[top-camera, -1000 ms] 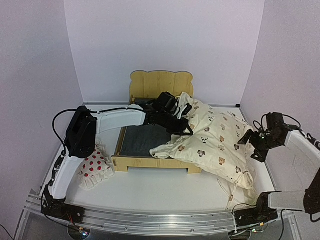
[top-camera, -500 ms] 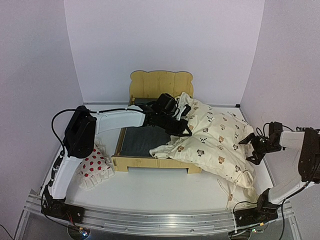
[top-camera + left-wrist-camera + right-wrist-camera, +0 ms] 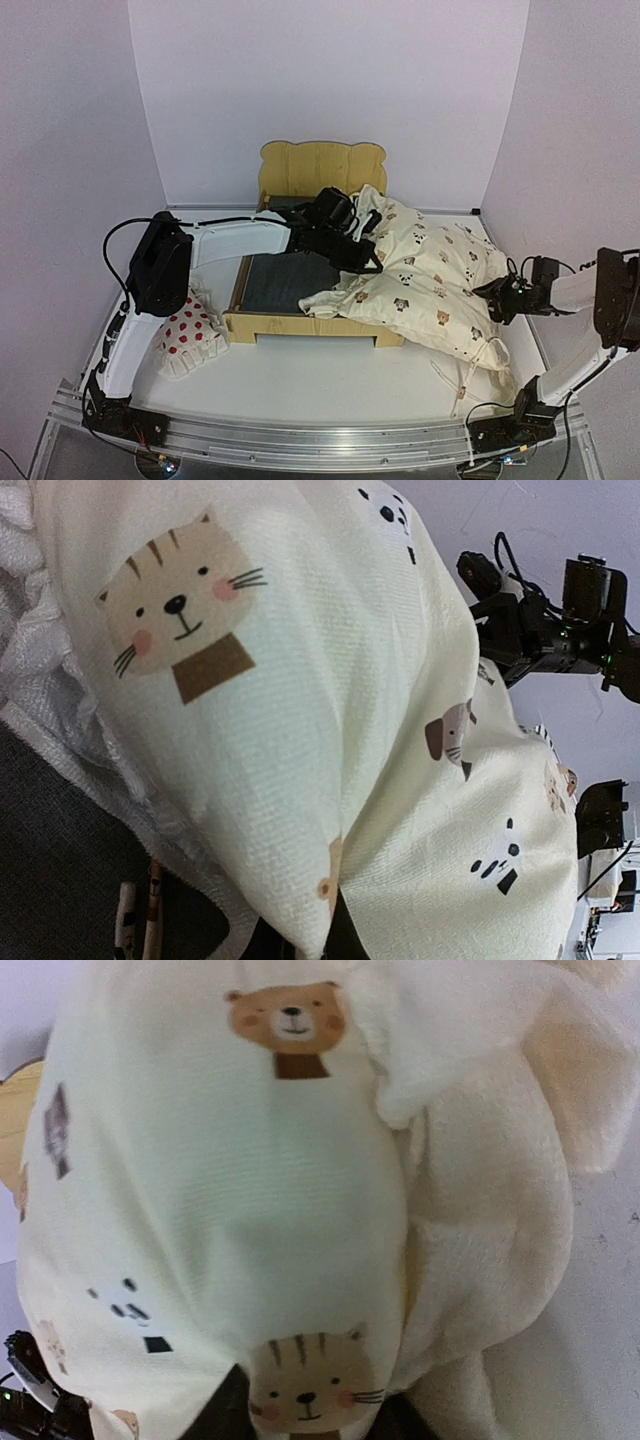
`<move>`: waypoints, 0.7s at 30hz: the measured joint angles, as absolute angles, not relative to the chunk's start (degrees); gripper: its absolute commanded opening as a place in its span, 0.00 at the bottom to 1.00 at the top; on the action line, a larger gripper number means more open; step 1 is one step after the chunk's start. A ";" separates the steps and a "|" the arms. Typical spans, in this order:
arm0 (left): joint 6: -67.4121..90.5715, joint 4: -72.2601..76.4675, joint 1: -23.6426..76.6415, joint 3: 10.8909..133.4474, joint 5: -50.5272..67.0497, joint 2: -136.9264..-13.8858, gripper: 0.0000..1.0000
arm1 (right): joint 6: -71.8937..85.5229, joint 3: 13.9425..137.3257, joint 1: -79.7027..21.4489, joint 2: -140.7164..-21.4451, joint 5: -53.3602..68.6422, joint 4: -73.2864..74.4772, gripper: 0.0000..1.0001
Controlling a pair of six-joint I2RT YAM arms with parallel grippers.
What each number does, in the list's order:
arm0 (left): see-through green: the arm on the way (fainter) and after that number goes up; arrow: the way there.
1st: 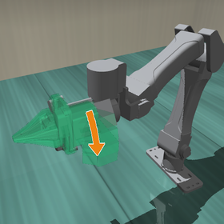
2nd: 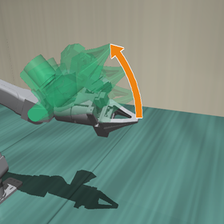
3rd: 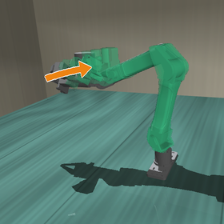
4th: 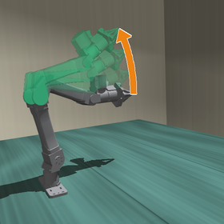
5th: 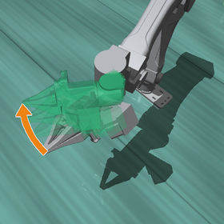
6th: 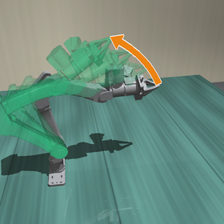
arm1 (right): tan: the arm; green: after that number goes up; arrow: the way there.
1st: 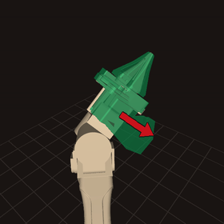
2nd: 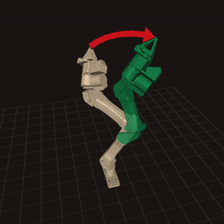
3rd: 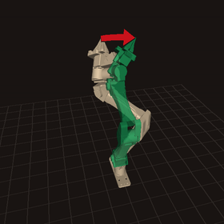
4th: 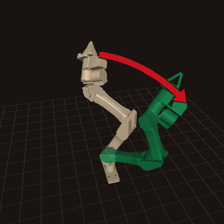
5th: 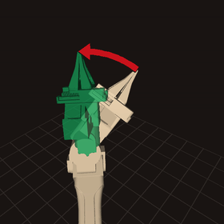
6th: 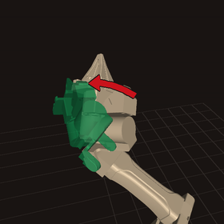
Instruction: Set up the pet bed
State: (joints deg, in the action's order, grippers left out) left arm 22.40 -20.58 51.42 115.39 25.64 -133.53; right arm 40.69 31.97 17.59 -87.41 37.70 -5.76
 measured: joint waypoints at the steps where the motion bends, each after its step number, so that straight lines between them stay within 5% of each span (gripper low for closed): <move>1: 22.35 -20.60 51.43 115.39 25.46 -133.53 0.00 | 41.08 31.93 17.58 -86.54 37.96 -6.33 0.15; 4: 22.24 -20.63 51.44 115.41 25.05 -133.53 0.00 | 42.09 32.04 17.58 -83.41 38.59 -7.57 0.00; 21: 18.68 -21.56 51.48 113.00 21.33 -124.71 0.00 | 45.39 47.32 16.66 -65.50 43.30 -0.04 0.00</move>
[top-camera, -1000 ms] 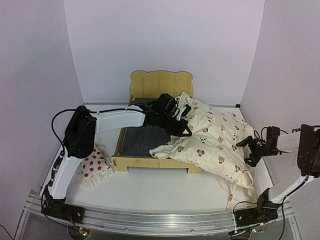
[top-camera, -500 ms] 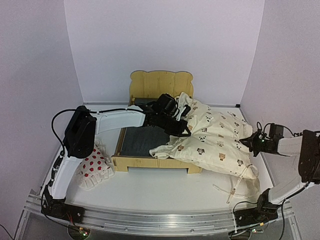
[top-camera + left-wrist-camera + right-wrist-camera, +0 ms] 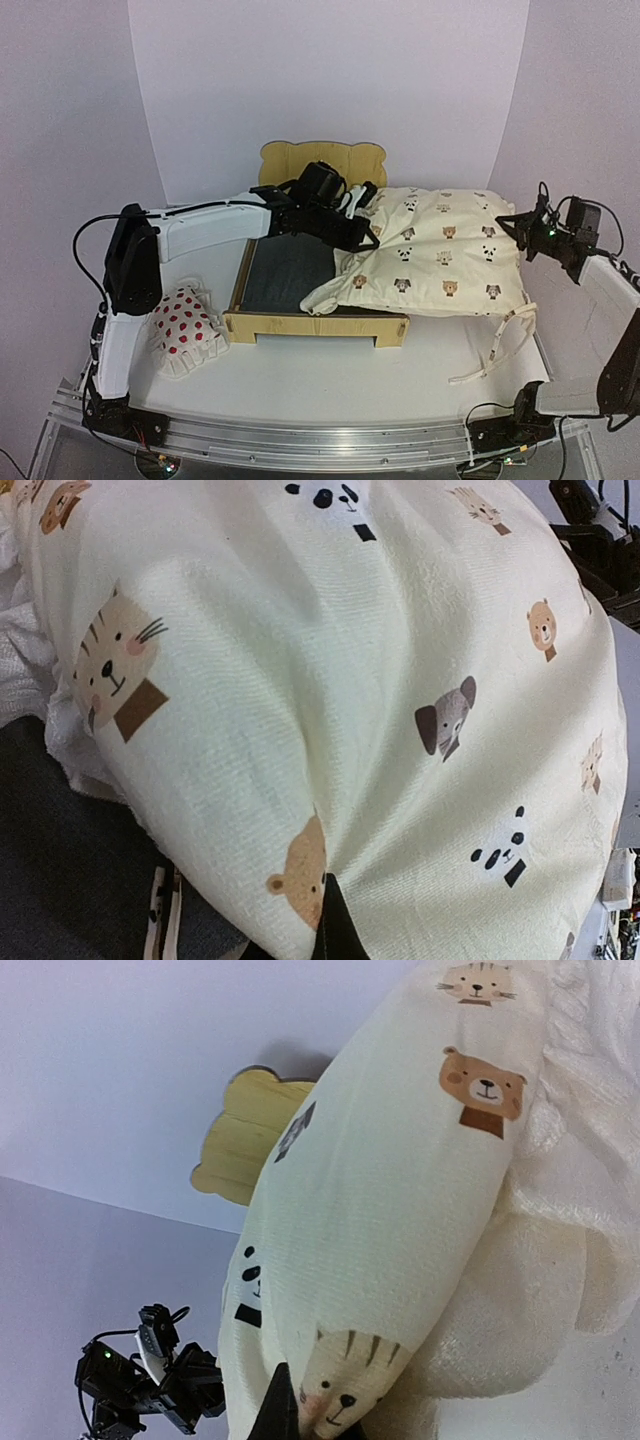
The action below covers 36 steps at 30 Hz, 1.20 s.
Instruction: Set up the pet bed
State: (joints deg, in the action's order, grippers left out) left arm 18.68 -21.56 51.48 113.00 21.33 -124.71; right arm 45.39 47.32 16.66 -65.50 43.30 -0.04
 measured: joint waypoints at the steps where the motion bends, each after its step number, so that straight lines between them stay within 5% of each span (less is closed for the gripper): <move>1: 18.38 -21.56 51.48 112.60 21.12 -123.32 0.00 | 45.41 48.65 16.48 -64.68 43.72 0.56 0.00; 21: 14.51 -25.74 51.70 105.73 8.76 -95.10 0.00 | 46.11 71.29 -1.01 -66.87 42.69 4.84 0.00; 36: 7.58 -31.94 51.70 117.10 -3.87 -88.82 0.00 | 38.60 82.30 -17.00 -78.53 36.06 4.51 0.00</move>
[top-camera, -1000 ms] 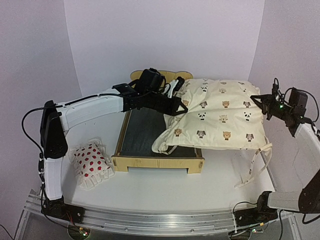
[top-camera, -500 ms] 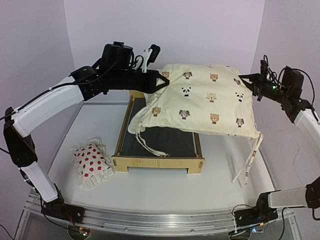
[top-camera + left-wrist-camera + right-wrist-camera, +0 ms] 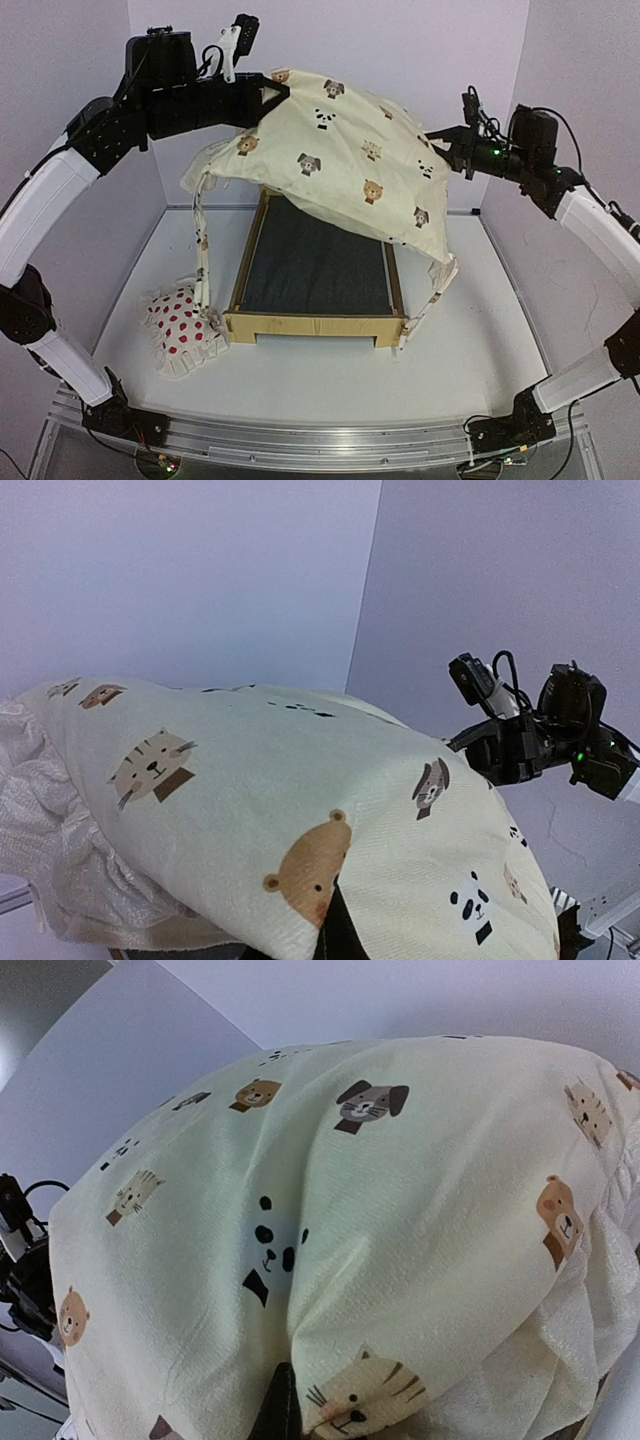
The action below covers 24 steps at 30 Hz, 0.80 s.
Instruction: Set up the pet bed
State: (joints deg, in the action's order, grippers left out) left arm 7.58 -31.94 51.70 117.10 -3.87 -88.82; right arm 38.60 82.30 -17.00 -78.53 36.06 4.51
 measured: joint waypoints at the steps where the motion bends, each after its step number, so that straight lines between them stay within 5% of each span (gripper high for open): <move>1: 7.22 -32.34 51.70 117.02 -4.74 -88.60 0.00 | 37.99 82.35 -17.60 -79.14 35.64 4.58 0.00; 24: 2.46 -29.97 51.65 98.91 -25.23 -85.29 0.00 | 24.59 86.21 -21.59 -87.19 27.75 11.56 0.00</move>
